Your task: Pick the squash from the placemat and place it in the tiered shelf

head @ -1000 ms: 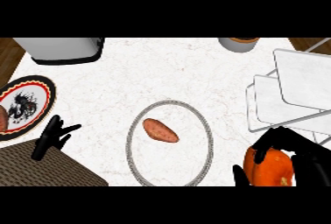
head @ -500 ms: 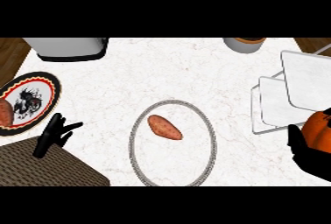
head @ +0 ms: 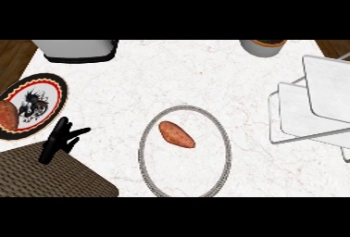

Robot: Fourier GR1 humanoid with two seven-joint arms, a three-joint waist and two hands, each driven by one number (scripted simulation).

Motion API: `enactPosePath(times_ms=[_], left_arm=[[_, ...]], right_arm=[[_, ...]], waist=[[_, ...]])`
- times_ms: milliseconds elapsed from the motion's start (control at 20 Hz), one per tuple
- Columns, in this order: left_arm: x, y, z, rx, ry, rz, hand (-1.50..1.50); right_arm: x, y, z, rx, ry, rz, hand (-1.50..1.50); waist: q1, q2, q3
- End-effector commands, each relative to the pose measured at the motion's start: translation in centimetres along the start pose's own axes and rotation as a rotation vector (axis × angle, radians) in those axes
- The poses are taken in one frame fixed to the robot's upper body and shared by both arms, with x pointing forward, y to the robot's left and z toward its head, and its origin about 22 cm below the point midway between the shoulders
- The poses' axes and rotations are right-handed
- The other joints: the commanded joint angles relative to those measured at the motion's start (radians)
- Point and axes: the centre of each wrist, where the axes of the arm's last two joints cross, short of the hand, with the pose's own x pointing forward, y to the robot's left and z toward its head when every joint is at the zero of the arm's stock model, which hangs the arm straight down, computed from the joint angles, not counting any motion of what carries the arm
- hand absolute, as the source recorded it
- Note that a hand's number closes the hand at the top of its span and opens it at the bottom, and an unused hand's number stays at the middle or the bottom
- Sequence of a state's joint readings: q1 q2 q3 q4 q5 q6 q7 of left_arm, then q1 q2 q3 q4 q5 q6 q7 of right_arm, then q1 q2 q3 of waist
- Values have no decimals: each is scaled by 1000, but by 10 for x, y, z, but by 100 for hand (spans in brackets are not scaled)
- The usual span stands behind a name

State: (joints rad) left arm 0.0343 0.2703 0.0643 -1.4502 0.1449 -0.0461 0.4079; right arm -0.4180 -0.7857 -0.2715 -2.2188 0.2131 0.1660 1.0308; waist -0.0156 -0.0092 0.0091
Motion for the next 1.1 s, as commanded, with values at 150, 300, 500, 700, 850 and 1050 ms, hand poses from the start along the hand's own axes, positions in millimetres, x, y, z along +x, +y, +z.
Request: enactPosePath(times_ms=[150, 300, 500, 700, 850, 1050], left_arm=[[10, -18, -4, 5, -83, 85, 0], [2, -32, -13, 1, -90, 68, 0], [-15, -27, -16, -1, -78, 88, 0], [12, -21, -18, -24, -84, 74, 0], [-5, -18, -13, -7, -86, 79, 0], [5, -42, -11, -20, -72, 94, 0]], right_arm=[[-6, -46, -38, 80, 59, 25, 150], [-28, -54, -59, 135, 55, 64, 150], [-44, -53, -73, 127, 33, 102, 150], [-65, -44, -99, 130, 58, 126, 150], [-61, -14, -97, 120, 57, 125, 150], [-55, -21, -111, 87, 49, 146, 150]], waist=[[17, 7, -10], [13, 11, -9], [16, 13, -10], [28, 15, -9], [33, 14, -10], [34, 12, -10]])
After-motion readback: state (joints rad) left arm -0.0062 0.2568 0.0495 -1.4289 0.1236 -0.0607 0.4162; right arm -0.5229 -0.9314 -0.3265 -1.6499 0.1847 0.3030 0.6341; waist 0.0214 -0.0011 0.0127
